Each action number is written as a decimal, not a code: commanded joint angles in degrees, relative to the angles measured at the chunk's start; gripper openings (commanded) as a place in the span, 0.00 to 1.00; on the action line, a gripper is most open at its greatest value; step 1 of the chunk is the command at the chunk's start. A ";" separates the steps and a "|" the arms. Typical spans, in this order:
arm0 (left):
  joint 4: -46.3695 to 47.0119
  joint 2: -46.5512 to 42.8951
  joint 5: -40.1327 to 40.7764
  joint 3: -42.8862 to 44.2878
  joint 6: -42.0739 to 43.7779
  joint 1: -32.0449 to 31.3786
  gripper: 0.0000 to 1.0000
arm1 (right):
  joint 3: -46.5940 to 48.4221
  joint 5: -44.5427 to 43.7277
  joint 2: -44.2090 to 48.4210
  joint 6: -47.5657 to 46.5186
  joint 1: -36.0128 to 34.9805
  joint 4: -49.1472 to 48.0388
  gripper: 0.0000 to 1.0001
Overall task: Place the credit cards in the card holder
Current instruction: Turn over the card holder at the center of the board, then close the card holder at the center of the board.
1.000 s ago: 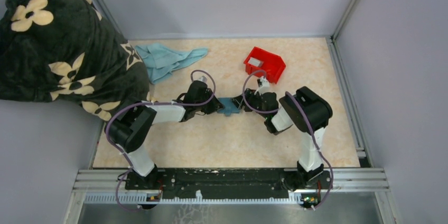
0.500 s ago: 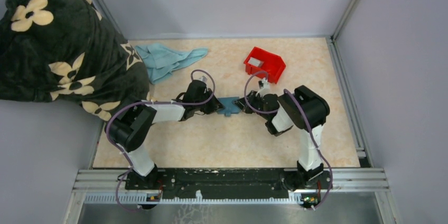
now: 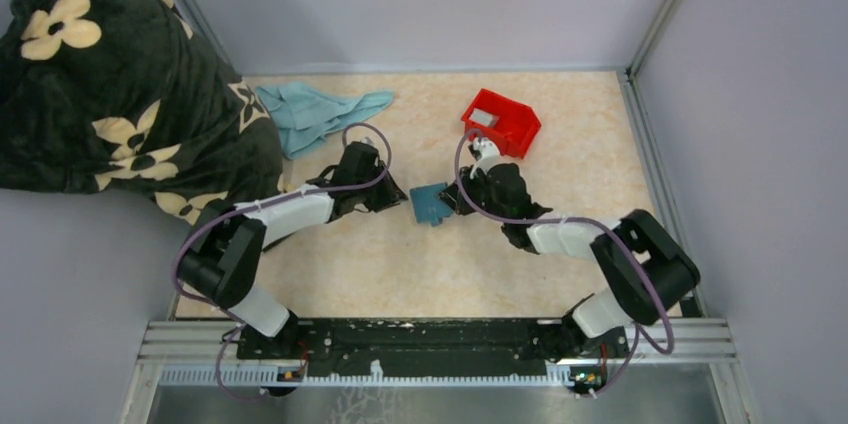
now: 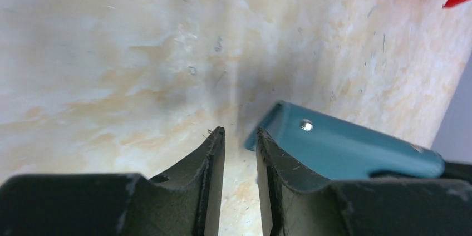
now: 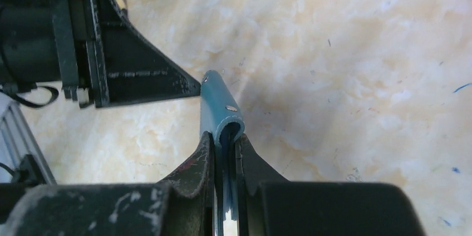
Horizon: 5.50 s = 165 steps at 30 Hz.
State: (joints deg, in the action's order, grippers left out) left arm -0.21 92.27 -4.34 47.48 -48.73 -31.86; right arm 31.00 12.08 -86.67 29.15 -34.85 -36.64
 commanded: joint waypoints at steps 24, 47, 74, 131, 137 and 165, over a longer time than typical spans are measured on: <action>-5.02 -20.70 3.91 -8.19 -1.36 0.74 0.38 | 3.50 -69.86 -5.76 -49.15 -38.97 0.46 0.00; -3.45 -20.39 1.75 -12.25 -1.28 0.74 0.38 | 8.32 -68.28 -17.49 -29.10 -48.44 17.61 0.57; 4.04 -12.96 -7.52 -10.17 1.70 -1.24 0.37 | 11.62 -67.90 10.60 1.93 -45.70 42.08 0.55; 1.49 3.28 -3.42 -2.29 4.63 -11.36 0.34 | 15.23 -53.04 0.63 18.56 -28.25 51.21 0.34; 0.50 3.14 -1.55 -2.78 2.76 -12.31 0.34 | 15.31 -52.85 0.71 19.49 -28.33 52.26 0.29; 0.47 1.80 1.39 -4.97 -1.10 -15.15 0.34 | 17.69 -52.84 -1.40 19.94 -29.05 55.40 0.01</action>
State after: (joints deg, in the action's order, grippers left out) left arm 2.61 94.48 -3.62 44.12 -49.67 -46.04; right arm 45.56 -40.42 -87.31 48.64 -63.61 17.91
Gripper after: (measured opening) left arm 0.342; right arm 0.025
